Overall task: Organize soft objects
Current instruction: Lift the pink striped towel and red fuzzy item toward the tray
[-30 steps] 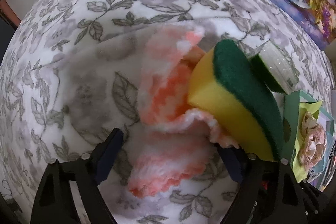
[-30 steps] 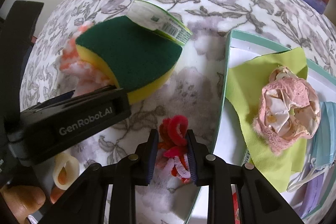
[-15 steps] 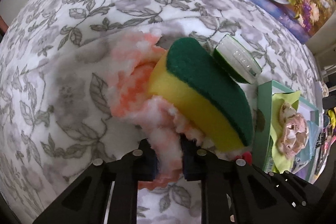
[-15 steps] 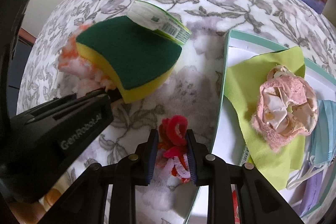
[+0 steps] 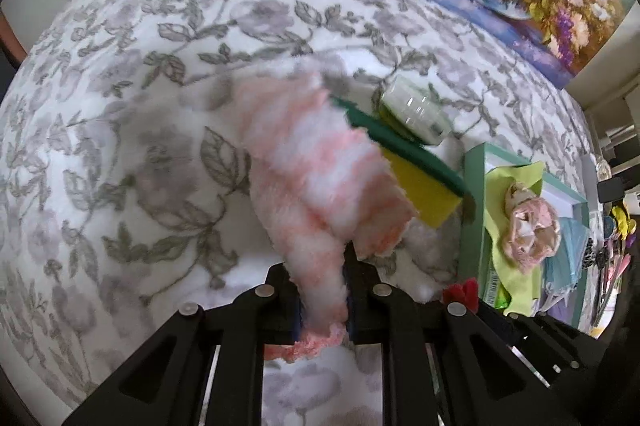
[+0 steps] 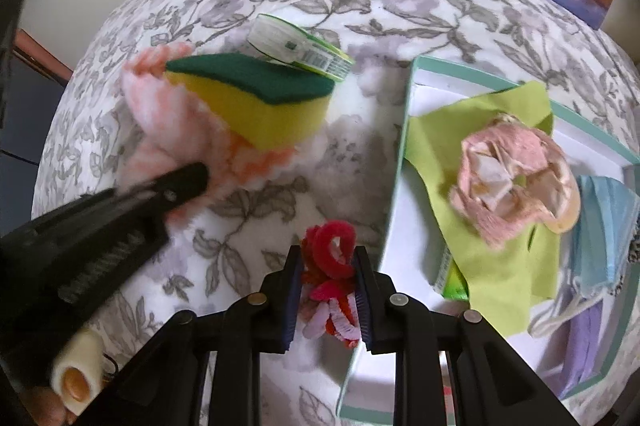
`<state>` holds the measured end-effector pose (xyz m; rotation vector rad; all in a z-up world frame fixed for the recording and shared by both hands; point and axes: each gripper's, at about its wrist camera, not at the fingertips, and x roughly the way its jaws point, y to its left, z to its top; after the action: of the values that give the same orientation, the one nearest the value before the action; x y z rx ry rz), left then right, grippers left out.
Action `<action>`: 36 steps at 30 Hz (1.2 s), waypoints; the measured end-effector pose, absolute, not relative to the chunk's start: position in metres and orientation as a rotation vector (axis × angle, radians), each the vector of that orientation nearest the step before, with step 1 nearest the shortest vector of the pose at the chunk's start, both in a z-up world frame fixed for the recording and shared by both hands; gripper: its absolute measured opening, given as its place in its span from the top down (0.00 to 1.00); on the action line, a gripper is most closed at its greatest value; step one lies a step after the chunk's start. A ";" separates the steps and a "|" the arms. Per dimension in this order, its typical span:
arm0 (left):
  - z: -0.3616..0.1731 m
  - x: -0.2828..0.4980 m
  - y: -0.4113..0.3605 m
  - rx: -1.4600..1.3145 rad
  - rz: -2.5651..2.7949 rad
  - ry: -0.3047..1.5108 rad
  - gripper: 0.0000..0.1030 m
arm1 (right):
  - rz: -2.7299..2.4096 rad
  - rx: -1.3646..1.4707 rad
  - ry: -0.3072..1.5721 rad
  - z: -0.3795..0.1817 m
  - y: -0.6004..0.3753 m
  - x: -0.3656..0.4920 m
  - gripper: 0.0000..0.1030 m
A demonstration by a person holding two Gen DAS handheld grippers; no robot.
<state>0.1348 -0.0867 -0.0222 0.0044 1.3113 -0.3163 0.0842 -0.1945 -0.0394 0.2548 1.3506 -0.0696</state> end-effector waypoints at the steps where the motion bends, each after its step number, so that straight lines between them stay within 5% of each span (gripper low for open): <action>1: -0.016 0.135 -0.082 0.005 -0.310 1.295 0.84 | -0.069 0.258 1.349 -0.038 -0.195 0.081 0.77; 12: 0.040 0.105 -0.052 -0.027 -0.288 1.137 0.84 | -0.062 0.268 1.321 -0.022 -0.199 0.041 0.77; 36: 0.055 0.062 -0.067 -0.063 -0.305 1.079 0.84 | -0.160 0.297 1.225 0.019 -0.229 0.007 0.77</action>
<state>0.0625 -0.0673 0.0554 -0.0627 1.0793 -0.3051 0.0074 -0.2294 0.0191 0.2970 1.2247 -0.1597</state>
